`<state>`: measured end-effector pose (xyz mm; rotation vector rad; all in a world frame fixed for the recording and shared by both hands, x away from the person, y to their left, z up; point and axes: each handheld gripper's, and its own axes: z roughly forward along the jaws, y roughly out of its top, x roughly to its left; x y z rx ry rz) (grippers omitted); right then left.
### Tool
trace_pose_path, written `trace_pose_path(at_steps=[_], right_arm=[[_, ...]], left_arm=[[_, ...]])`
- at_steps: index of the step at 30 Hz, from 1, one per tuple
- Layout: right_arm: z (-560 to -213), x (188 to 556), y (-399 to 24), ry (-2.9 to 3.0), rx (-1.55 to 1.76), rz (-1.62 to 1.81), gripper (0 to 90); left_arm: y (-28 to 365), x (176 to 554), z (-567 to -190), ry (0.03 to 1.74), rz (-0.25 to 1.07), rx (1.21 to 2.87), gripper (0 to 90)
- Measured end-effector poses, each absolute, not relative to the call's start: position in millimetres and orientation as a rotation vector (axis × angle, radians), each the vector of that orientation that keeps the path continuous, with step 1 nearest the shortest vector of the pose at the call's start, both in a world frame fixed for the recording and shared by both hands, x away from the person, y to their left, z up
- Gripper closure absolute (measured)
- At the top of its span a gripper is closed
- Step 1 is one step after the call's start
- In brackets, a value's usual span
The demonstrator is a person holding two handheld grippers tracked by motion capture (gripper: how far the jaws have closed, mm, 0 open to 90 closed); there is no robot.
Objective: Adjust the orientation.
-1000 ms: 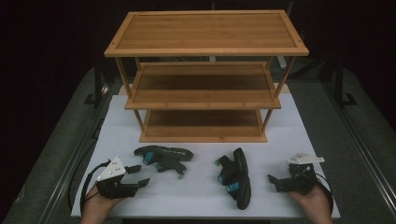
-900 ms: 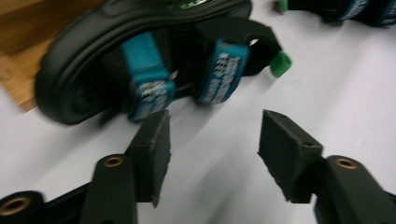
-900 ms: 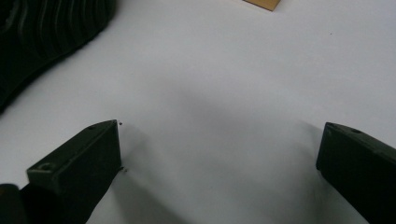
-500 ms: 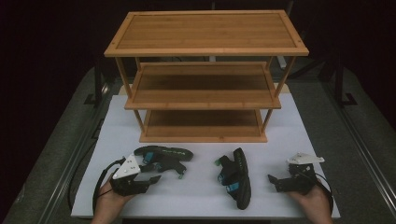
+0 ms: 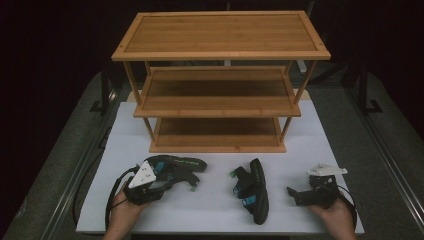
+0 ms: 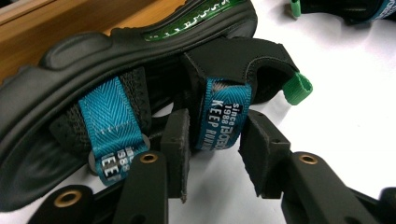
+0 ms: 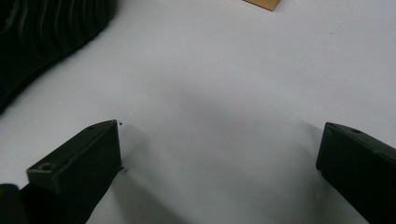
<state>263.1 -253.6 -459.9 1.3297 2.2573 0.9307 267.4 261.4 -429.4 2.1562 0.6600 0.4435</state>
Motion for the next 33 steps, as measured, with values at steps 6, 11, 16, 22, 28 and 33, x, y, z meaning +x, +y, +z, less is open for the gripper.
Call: trace_pose_path(at_steps=[6,11,16,22,28,33], right_arm=[[-460,263,-254,2.257,1.33,0.93,0.0],[-460,263,-254,2.257,1.33,0.931,0.0],[-460,263,-254,2.257,1.33,0.931,0.0],[-460,263,-254,2.257,1.329,0.931,0.0],[-460,263,-254,2.257,1.33,0.932,0.0],[-460,263,-254,2.257,1.33,0.932,0.0]], left_arm=[[259,268,-427,0.659,0.442,2.179,69.1],[262,268,-423,0.659,0.445,2.156,70.3],[269,266,-410,0.664,0.42,2.098,72.4],[270,262,-399,0.663,0.323,2.076,72.8],[269,247,-393,0.631,0.231,2.08,72.7],[271,239,-394,0.625,0.198,2.078,72.5]])
